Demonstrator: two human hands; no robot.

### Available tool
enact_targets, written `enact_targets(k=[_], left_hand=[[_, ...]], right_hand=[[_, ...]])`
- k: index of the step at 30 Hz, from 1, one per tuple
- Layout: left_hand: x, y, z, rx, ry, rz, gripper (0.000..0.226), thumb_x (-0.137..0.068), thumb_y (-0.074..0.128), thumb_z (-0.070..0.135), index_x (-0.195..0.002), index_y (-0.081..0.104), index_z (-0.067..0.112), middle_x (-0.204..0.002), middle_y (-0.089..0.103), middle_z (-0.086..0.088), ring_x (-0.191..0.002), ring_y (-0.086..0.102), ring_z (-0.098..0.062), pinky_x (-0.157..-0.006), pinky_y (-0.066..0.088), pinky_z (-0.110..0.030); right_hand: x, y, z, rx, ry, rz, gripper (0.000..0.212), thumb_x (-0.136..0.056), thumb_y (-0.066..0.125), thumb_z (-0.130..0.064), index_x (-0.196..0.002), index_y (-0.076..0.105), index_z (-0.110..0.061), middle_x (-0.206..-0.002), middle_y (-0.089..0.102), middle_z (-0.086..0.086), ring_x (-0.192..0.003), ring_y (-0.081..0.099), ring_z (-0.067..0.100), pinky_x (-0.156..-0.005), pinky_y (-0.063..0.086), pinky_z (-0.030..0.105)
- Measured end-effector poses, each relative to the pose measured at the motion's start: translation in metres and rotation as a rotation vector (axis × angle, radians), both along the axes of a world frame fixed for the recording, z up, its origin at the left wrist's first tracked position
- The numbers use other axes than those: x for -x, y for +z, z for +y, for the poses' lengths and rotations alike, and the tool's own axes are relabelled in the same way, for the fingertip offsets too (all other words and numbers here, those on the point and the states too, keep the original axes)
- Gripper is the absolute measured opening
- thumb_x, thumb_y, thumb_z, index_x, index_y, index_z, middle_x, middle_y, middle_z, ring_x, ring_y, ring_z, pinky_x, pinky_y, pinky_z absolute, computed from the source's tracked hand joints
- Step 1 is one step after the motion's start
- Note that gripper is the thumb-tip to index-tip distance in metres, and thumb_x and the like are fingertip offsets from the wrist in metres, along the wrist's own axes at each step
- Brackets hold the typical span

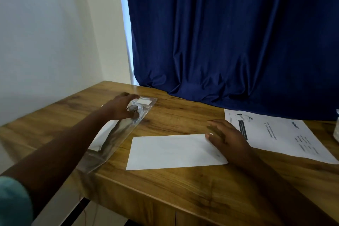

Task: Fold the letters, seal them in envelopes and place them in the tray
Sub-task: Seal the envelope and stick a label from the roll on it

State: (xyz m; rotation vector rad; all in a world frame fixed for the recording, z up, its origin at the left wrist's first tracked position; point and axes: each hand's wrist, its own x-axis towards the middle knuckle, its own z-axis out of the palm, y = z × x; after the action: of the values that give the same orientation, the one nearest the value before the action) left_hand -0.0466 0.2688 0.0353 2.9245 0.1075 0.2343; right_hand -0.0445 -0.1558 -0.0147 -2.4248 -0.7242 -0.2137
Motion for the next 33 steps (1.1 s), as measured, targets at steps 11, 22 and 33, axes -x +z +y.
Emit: enact_targets(k=[11,22,33], left_hand=[[-0.039,-0.006,-0.004,0.025,0.049,0.034,0.051,-0.091,0.075,0.032,-0.137,0.058,0.017,-0.132,0.067,-0.011,-0.106,0.066,-0.025,-0.082,0.052,-0.030],[-0.030,-0.003,-0.197,0.957,-0.516,-0.095,0.054,-0.068,0.089,0.042,-0.118,0.068,0.044,-0.112,0.076,0.011,-0.100,0.075,-0.014,-0.082,0.061,-0.024],[-0.026,-0.040,-0.249,1.300,-0.504,-0.027,0.063,-0.084,0.082,0.005,-0.138,0.054,0.021,-0.108,0.074,-0.017,-0.094,0.074,-0.028,-0.077,0.064,-0.044]], right_hand=[[0.000,0.005,0.000,-0.032,0.021,-0.051,0.052,-0.097,0.054,-0.051,-0.145,0.047,-0.034,-0.149,0.048,-0.009,-0.135,0.043,0.012,-0.111,0.039,0.035],[-0.009,0.010,-0.002,-0.294,-0.151,0.032,0.035,-0.095,0.061,-0.050,-0.129,0.053,-0.046,-0.129,0.052,-0.027,-0.114,0.048,-0.007,-0.094,0.036,0.014],[-0.013,0.022,-0.014,-0.155,-0.231,0.121,0.045,-0.099,0.060,-0.031,-0.139,0.056,-0.010,-0.140,0.058,0.007,-0.125,0.055,0.018,-0.111,0.038,0.026]])
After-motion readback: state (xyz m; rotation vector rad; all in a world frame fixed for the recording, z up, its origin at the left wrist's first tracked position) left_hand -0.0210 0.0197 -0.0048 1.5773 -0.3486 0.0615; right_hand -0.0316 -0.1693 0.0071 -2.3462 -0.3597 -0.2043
